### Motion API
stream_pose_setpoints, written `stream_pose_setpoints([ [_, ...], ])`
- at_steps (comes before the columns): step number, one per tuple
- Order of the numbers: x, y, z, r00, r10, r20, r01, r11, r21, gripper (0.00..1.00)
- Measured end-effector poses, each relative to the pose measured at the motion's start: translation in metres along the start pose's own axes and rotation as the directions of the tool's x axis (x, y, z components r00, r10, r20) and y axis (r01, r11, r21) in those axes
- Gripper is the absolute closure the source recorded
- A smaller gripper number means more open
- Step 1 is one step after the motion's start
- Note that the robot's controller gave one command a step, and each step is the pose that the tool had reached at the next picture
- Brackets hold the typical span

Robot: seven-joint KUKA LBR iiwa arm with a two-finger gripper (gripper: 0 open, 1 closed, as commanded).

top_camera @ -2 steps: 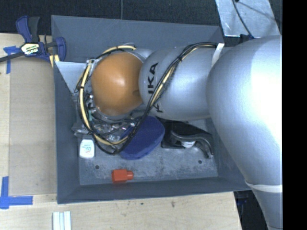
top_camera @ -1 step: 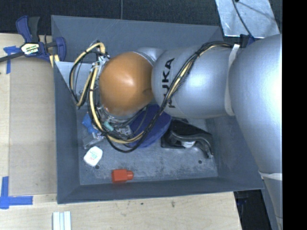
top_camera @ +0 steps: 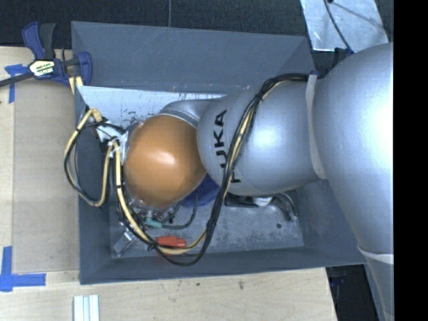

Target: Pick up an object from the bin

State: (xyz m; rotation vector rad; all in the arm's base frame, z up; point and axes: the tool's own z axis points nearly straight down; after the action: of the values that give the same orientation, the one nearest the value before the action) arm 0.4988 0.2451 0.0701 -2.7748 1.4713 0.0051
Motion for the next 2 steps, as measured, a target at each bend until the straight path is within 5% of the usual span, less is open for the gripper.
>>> stream_pose_setpoints([
  [1,0.0480,0.0488,-0.0009,0.999,0.052,-0.003,-0.052,0.999,0.006,0.00],
  [2,0.0449,0.0477,-0.0008,0.999,0.047,-0.001,-0.047,0.999,0.005,1.00],
])
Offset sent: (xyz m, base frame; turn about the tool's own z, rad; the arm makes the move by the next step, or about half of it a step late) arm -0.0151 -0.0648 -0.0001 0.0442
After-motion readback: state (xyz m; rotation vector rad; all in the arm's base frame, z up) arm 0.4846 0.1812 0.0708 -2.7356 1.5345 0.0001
